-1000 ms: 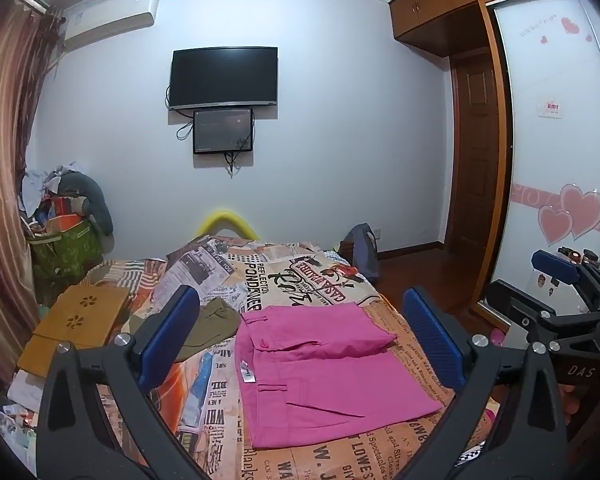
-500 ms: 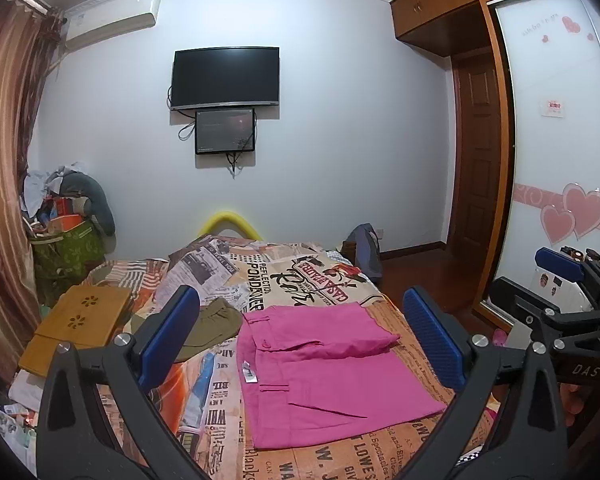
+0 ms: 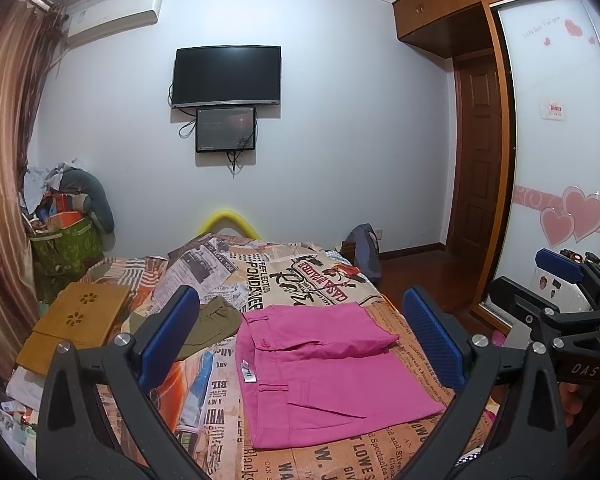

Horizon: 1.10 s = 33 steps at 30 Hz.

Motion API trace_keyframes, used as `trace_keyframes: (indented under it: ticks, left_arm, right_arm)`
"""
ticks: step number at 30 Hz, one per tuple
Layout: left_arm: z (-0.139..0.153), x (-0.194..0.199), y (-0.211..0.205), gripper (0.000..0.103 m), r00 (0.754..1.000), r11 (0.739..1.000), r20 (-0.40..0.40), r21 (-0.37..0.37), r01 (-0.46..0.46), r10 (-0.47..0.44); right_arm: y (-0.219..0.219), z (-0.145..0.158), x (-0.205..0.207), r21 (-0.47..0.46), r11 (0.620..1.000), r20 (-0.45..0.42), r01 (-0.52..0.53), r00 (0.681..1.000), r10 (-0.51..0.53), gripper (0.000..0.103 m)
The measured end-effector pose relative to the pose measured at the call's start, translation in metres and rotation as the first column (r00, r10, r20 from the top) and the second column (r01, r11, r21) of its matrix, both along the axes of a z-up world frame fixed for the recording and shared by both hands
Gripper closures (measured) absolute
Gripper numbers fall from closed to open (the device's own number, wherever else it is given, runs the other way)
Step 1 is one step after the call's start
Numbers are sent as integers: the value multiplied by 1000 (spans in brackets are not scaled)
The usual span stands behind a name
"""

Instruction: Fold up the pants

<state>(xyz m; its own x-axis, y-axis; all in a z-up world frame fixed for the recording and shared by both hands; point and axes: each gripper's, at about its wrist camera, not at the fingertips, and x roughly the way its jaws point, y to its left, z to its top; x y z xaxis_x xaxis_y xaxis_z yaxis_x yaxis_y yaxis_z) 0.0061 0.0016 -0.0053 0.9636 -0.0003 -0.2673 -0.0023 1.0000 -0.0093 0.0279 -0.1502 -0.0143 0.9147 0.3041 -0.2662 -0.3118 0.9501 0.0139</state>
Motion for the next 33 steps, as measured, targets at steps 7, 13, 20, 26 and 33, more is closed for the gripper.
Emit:
trace_keyframes:
  ticks: [7,13,20,26,33]
  left_arm:
    - [0,2,4,0,1000,1000,-1,-5,-2,2]
    - [0,1,5,0,1000,1000,-2,-10,-1,1]
    - [0,2,5,0,1000,1000,-2,-10,-1,1]
    - [0,2,6,0,1000,1000,-2,-13,0,0]
    - [0,2,7,0,1000,1000,-2,-13,-1,1]
  right_arm:
    - [0,0,1,-3,1000,2,4,1000,-4,0]
    - [0,1,1,-1,1000,3,4,1000,-4,0]
    - [1,0,-1,5,1000,6,3,1000,-3,0]
    - [1,1,0,8,1000,6,3,1000,-3,0]
    - [-1,4,0,17,1000,1,-1,1000,1,0]
